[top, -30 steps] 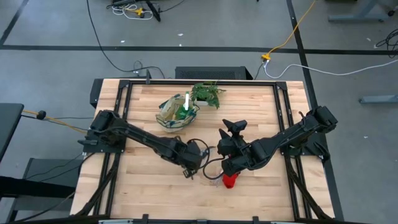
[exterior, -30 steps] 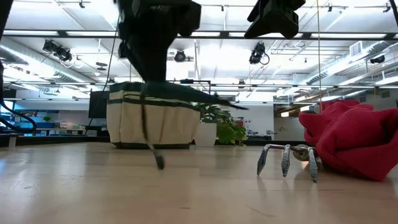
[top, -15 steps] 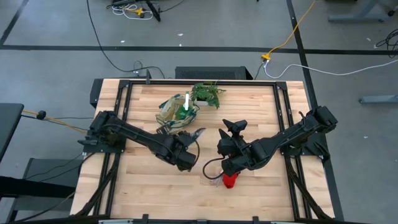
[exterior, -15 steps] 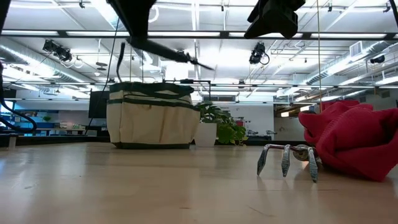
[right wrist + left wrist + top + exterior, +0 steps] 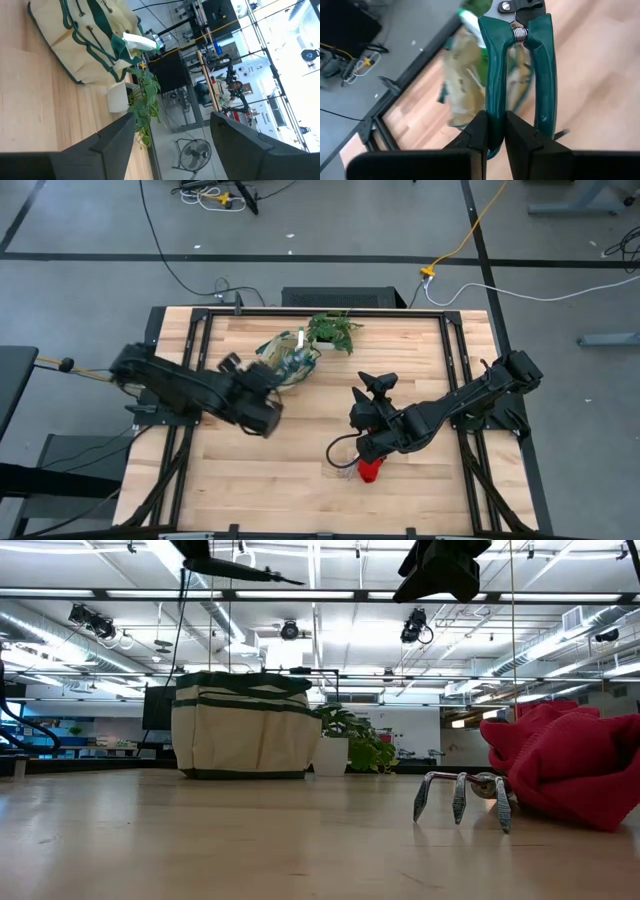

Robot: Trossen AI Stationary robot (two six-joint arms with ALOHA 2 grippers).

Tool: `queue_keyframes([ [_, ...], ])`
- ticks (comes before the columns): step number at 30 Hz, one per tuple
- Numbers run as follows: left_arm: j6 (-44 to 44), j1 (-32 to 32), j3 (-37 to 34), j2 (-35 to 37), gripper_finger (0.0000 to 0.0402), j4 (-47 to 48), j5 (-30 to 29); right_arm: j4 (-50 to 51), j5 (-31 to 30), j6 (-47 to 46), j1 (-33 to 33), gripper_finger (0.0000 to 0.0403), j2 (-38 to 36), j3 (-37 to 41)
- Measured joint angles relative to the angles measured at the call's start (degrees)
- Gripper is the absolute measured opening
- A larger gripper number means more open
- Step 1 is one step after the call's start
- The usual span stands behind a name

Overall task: Pick & Place Garden tools in Gardening bag
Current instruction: Put the green shear scissors into the gardening bag

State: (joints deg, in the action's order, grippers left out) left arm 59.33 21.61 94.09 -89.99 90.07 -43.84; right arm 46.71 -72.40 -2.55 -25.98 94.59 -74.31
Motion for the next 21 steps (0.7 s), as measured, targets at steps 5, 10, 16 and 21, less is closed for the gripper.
queue_keyframes([
  [5,4.4,0.0,-10.3,8.5,0.0048,-2.0,-3.1,-0.2,0.0,0.0,0.0,0.0261,0.0,0.0],
  [10,4.7,0.0,-21.4,16.9,0.0048,-11.9,-4.4,-0.6,-0.1,0.0,0.1,0.0261,0.0,0.0],
  [16,4.5,0.0,-32.8,25.0,0.0048,-22.1,-11.3,-1.1,-0.2,0.0,0.1,0.0261,0.0,0.0],
  [21,-0.4,-0.5,-41.3,29.6,0.0048,-34.7,-12.9,-1.2,-0.2,0.0,0.1,0.0261,0.0,0.0],
])
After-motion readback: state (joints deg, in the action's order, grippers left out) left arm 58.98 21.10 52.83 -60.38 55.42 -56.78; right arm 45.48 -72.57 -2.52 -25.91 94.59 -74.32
